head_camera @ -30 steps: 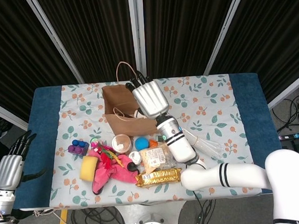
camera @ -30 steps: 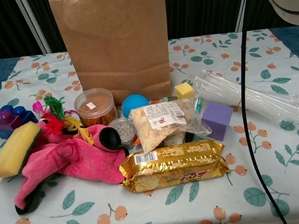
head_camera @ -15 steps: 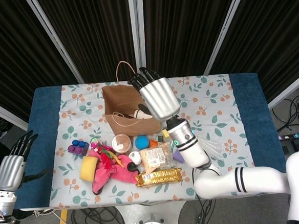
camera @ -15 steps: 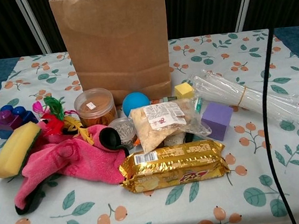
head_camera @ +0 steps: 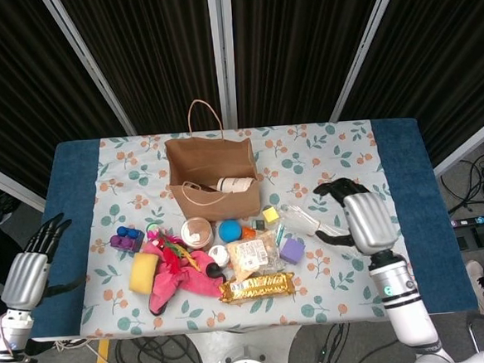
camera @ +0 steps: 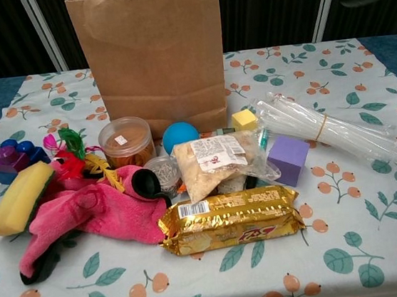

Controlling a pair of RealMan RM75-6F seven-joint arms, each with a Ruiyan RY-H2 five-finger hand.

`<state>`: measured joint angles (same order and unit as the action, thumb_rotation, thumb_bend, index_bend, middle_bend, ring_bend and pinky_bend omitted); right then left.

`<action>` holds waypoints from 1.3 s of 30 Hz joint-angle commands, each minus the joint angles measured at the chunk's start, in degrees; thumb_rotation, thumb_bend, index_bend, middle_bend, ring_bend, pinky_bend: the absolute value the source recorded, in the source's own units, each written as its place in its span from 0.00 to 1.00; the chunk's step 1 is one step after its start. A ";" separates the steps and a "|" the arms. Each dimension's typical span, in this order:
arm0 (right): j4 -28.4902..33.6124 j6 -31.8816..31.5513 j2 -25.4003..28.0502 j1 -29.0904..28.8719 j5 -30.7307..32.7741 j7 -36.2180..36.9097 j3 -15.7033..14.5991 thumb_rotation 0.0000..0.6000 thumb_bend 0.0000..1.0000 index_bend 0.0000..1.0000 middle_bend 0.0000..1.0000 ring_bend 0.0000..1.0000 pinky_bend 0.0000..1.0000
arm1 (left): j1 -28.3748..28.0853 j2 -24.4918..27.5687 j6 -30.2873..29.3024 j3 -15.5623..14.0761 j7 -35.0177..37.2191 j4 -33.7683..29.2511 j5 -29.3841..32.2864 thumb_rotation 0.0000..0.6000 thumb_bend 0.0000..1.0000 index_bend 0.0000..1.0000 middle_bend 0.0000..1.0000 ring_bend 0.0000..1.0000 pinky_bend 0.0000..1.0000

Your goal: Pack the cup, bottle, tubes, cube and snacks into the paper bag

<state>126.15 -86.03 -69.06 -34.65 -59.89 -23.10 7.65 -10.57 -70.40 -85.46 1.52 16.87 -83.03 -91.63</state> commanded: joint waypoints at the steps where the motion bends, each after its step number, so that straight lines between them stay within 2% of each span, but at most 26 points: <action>1: -12.93 -0.47 -4.18 8.58 1.45 14.26 -3.60 1.00 0.00 0.21 0.27 0.15 0.27 | 0.13 0.10 -0.08 -0.37 0.22 -0.03 -0.35 1.00 0.00 0.11 0.10 0.06 0.16; 5: -19.44 1.60 -9.51 9.59 5.43 17.30 -0.76 1.00 0.00 0.13 0.21 0.09 0.19 | 0.42 0.35 -0.48 -0.95 0.42 0.13 -1.02 1.00 0.00 0.11 0.10 0.06 0.16; 7: -20.36 3.22 -10.97 9.47 8.27 17.34 0.76 1.00 0.00 0.11 0.19 0.07 0.19 | 0.57 0.45 -0.71 -1.13 0.53 0.24 -1.19 1.00 0.00 0.11 0.10 0.06 0.16; 11: -21.62 7.43 -13.75 7.77 14.15 14.94 3.93 1.00 0.00 0.10 0.19 0.07 0.19 | 0.78 0.55 -1.03 -1.34 0.70 0.54 -1.39 1.00 0.00 0.11 0.10 0.06 0.16; 22: -28.76 12.53 -21.82 2.10 23.89 6.29 10.03 1.00 0.00 0.10 0.20 0.08 0.19 | 1.09 0.86 -1.47 -1.40 0.58 0.78 -1.31 1.00 0.00 0.11 0.10 0.06 0.16; 31: -34.28 16.93 -26.45 -0.87 28.94 2.74 11.28 1.00 0.00 0.13 0.22 0.09 0.19 | 1.19 0.90 -1.41 -1.53 0.45 0.94 -1.30 1.00 0.00 0.11 0.10 0.06 0.16; 35: -36.90 18.04 -28.30 -1.71 30.28 1.45 11.25 1.00 0.00 0.16 0.24 0.13 0.23 | 1.17 0.95 -1.33 -1.42 0.30 0.87 -1.10 1.00 0.00 0.11 0.10 0.06 0.16; 39: -39.02 19.02 -29.59 -2.36 31.70 0.25 11.46 1.00 0.04 0.25 0.29 0.18 0.31 | 1.19 0.88 -1.17 -1.50 0.20 0.88 -1.06 1.00 0.00 0.11 0.10 0.06 0.16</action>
<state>87.61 -67.41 -98.22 -36.71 -28.71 -22.36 19.02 -9.39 -69.51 -86.64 0.03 17.07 -82.15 -92.68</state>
